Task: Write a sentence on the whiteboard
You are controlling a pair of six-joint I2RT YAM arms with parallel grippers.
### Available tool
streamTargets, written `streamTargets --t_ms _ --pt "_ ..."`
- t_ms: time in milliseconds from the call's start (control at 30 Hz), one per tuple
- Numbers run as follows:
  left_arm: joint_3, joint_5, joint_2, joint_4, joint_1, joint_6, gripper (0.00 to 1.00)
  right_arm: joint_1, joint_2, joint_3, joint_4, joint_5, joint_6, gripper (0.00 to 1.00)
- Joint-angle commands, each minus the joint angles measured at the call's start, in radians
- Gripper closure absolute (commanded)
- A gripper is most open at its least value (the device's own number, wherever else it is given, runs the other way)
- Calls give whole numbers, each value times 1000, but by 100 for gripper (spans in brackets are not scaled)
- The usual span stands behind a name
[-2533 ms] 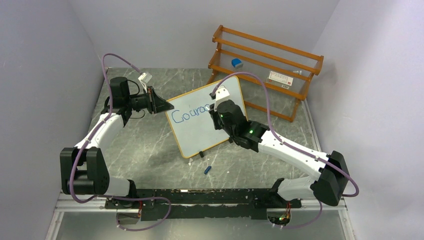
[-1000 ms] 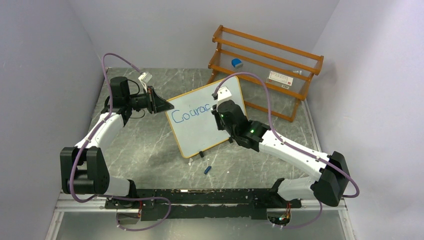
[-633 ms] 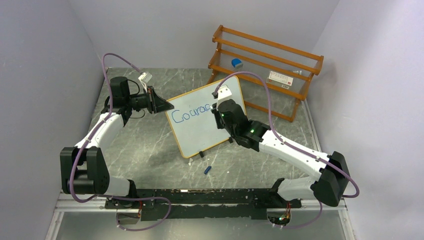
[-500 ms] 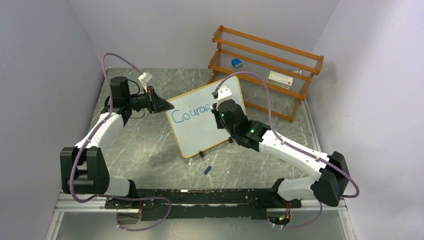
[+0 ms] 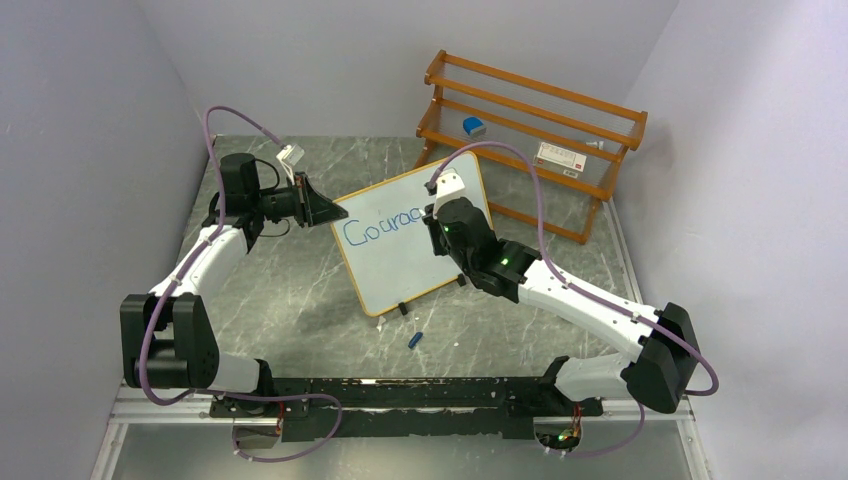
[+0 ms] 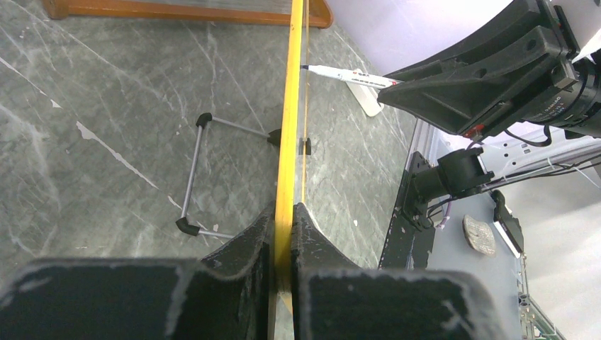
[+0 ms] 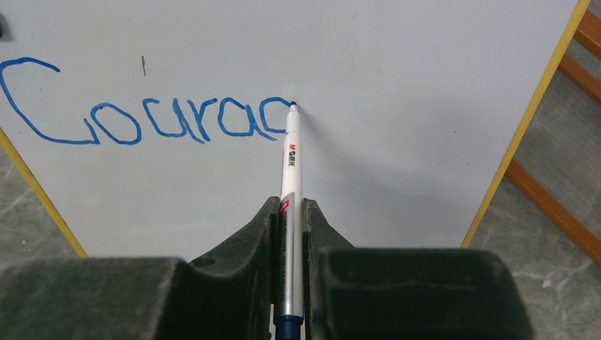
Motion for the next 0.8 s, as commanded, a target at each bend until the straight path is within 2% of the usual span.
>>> streamTargets --t_ms 0,767 --pt "-3 -21 24 -60 -30 41 95 -9 1 29 29 -1 -8 100" --pt "-1 -23 24 -60 -30 40 95 -9 -4 17 -126 -29 24 100"
